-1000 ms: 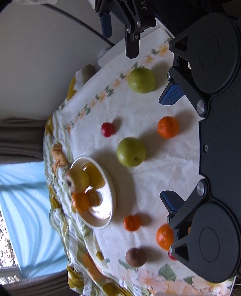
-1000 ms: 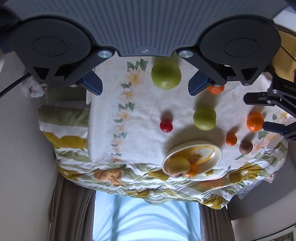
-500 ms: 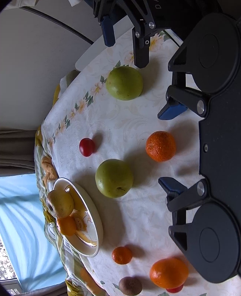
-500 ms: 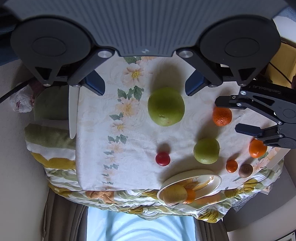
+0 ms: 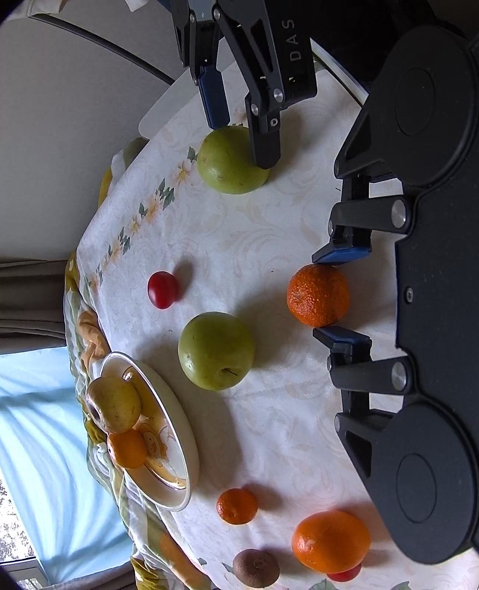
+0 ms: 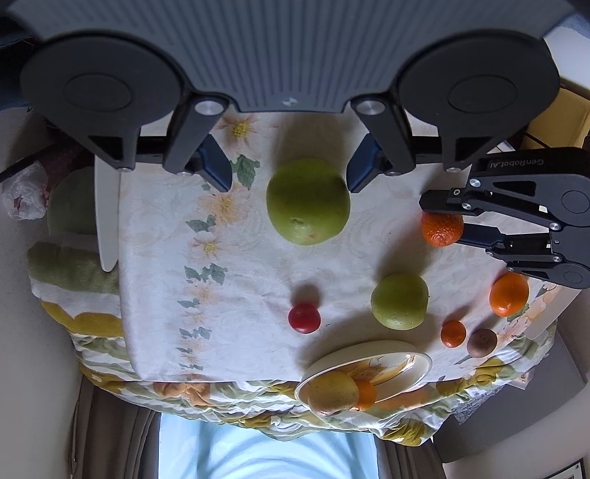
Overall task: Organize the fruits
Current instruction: 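Grasp the tangerine with the left tool while the right tool grasps the green pomelo, then carry the tangerine and green pomelo to the white bowl and lower them in, then open both tools and withdraw them from the bowl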
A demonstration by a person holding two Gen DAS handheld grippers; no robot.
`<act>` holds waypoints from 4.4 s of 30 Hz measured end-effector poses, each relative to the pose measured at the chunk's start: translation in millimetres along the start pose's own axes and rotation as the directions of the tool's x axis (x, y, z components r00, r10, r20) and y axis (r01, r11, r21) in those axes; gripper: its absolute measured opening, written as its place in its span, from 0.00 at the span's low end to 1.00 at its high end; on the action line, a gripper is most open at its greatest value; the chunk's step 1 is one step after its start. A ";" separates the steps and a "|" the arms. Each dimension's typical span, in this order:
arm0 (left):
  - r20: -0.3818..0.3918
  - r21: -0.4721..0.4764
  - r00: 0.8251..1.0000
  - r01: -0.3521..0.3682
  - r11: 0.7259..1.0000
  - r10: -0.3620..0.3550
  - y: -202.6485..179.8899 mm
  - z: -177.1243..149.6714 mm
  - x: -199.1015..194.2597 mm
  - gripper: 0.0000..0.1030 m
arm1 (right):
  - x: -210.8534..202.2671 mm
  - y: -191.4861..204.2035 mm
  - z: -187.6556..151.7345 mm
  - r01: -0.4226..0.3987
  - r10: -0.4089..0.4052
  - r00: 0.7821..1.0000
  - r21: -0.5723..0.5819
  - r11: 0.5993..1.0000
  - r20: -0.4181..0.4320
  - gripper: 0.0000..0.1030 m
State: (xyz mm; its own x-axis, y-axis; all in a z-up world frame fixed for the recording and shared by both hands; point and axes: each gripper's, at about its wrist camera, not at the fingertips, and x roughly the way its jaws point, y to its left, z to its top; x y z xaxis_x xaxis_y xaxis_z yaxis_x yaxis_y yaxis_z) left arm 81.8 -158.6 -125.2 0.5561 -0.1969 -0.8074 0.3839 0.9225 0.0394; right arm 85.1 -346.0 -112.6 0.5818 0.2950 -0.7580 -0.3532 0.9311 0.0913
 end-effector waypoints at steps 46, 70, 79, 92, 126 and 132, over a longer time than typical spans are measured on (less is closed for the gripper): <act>0.110 -0.212 0.988 -0.084 0.974 0.109 156.3 81.4 -78.2 0.38 | -12.7 66.2 151.5 0.021 -0.021 0.997 0.005 1.000 0.071 0.66; 0.022 -0.048 1.000 0.013 0.999 -0.012 231.8 163.3 51.8 0.38 | 95.3 81.0 223.5 0.094 -0.095 0.995 0.141 0.986 0.001 0.66; -0.002 0.037 1.000 0.014 0.999 -0.014 222.5 166.1 75.2 0.39 | 104.9 73.3 222.4 0.119 -0.114 0.993 0.184 0.976 -0.033 0.66; 0.061 0.005 0.998 0.000 1.000 -0.001 229.9 149.3 31.8 0.92 | 97.0 71.5 225.1 0.120 -0.117 0.993 0.183 0.976 -0.032 0.66; 0.047 -0.193 0.987 -0.140 0.971 0.151 244.3 86.1 -38.0 0.94 | 165.3 134.0 241.4 -0.065 0.064 0.998 -0.020 0.998 -0.025 1.00; 0.077 -0.205 0.982 -0.154 0.967 0.172 234.9 85.5 -55.0 0.94 | 143.3 129.9 240.2 -0.054 0.054 0.999 -0.022 0.998 0.000 1.00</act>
State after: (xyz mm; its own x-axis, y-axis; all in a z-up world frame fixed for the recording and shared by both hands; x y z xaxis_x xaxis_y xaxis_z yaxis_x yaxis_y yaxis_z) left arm 204.4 40.6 -21.2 0.6688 -0.0599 -0.7411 0.1346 0.9900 0.0415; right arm 298.5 -131.1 -54.3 0.5619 0.3447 -0.7520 -0.3999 0.9089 0.1178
